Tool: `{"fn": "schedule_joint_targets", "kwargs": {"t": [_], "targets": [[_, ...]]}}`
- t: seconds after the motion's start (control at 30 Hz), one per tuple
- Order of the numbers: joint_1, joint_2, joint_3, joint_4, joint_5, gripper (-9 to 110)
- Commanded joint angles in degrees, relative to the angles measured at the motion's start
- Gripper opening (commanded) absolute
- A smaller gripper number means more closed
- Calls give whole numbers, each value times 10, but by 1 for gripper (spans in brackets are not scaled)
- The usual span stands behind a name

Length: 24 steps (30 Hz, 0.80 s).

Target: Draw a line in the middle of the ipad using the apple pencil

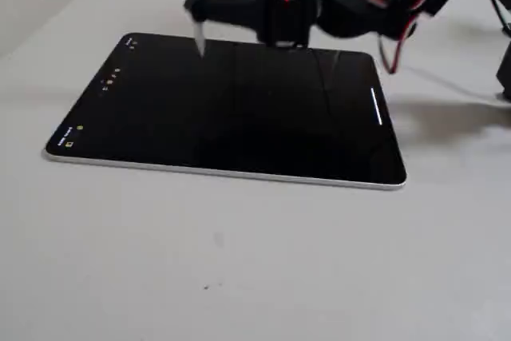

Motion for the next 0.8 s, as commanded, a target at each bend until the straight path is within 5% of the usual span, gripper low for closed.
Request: {"fn": "schedule_joint_targets", "kwargs": {"t": [0.0, 0.77], "targets": [[-8, -44, -97, -21, -11, 1], [-4, -134, -166, -2, -10, 1]]}}
